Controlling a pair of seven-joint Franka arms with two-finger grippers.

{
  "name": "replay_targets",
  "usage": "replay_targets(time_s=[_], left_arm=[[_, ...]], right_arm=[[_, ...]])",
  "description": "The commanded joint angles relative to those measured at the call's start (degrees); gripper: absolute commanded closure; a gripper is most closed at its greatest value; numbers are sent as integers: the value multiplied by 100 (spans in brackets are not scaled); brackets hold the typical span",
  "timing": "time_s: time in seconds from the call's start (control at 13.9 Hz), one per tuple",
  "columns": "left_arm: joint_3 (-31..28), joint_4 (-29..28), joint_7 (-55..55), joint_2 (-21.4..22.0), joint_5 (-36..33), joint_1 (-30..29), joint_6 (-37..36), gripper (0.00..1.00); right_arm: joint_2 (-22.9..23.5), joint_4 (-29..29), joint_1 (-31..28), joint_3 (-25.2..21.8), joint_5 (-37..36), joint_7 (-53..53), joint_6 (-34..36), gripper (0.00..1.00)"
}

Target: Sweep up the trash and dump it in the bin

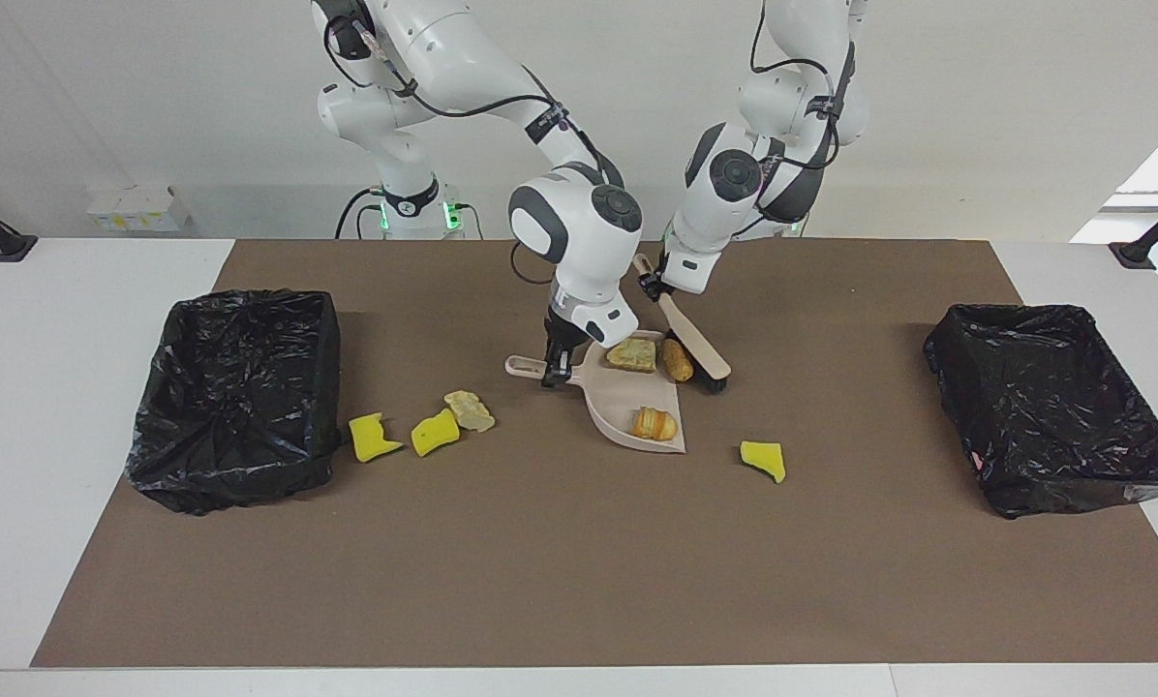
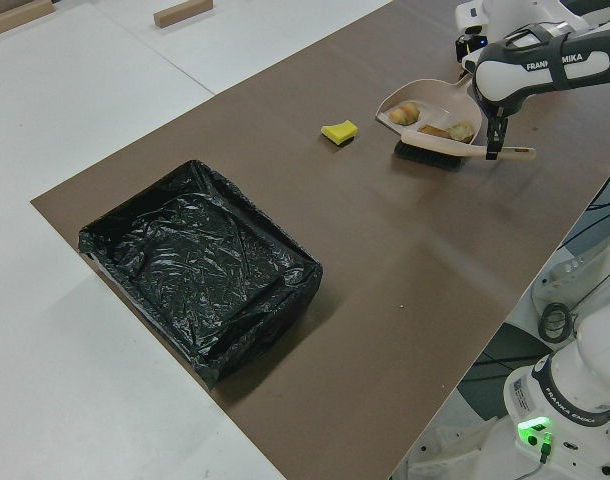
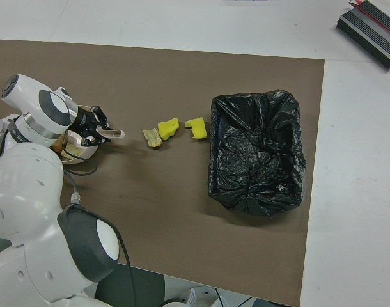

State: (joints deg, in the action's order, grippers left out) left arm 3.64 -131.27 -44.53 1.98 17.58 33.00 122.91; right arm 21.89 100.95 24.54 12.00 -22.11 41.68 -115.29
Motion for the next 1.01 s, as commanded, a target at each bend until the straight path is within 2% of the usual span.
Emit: replay_targets(time_s=[0.0,0.22,0.36,0.65,0.79,0.94], left_arm=[[-74,268,837,-198,62,119,58,100],[-118,356,2085,-155,17,-12,-204,100],[-127,540,2963,-172,8,-415,-704,100],[-127,847,3459,-163,-324,-1048,-1442,100],[-136,1321,3818,-390,-615,-1408,-1952,100],[-127,1578,4101,-532,-947,-1812,-2017,100]], right_arm=[[-97,153,-107,48,-110,-222,-143,100],[-106,153,-116,40,-110,-256,-116,100],[-106,136,-107,40,-110,-274,-117,100],[-115,118,-90,40,-136,-459,-73,100],[-124,92,-98,40,-145,-450,-29,100],[-150,92,-63,31,-145,-459,-2,100]])
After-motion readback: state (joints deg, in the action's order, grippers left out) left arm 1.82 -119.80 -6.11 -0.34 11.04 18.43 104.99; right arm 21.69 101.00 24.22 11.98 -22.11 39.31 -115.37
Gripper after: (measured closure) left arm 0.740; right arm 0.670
